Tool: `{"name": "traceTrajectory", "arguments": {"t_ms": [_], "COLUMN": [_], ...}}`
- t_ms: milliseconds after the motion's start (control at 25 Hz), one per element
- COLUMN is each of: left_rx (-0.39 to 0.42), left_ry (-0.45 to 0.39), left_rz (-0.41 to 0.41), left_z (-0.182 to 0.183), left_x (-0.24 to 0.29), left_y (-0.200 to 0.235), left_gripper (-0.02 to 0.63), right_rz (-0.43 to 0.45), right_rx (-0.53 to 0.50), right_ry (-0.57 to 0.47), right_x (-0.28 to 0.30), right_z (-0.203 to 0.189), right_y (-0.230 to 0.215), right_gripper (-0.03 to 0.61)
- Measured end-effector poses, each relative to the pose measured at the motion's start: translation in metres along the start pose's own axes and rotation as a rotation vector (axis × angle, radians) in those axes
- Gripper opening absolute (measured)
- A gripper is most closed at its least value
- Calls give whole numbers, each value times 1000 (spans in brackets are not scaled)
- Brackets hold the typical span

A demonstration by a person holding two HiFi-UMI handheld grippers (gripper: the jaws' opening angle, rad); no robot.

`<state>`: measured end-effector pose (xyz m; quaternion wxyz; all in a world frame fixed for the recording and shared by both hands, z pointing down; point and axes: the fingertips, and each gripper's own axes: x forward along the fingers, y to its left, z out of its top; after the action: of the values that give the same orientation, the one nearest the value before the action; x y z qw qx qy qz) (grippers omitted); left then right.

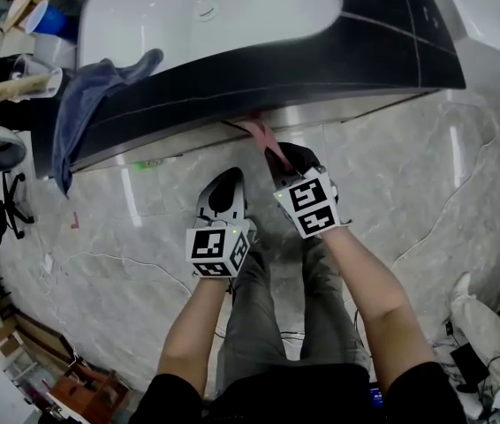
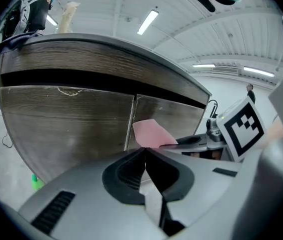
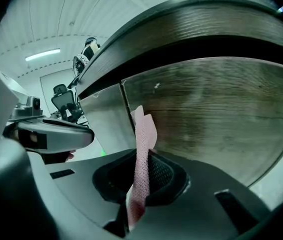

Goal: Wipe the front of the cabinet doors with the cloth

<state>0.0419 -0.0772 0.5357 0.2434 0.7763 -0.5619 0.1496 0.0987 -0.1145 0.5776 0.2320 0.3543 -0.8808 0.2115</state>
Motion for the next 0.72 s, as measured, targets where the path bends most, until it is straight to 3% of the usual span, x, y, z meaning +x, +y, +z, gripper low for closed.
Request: {"name": "traceTrajectory", "arguments": {"t_ms": [320, 720], "left_rx": [-4, 36], "left_ry": [2, 9], "left_rz": [-21, -89], "left_z": [-2, 4], "left_x": [14, 46], "left_y": [-27, -90], "left_gripper": [11, 9], "right_rz": [-77, -203], "right_rx": [40, 106], "right_ry": [-17, -45], "right_x": [-24, -75], "right_z": [-6, -23], "right_y": [-51, -139], "right_gripper": [41, 41]}}
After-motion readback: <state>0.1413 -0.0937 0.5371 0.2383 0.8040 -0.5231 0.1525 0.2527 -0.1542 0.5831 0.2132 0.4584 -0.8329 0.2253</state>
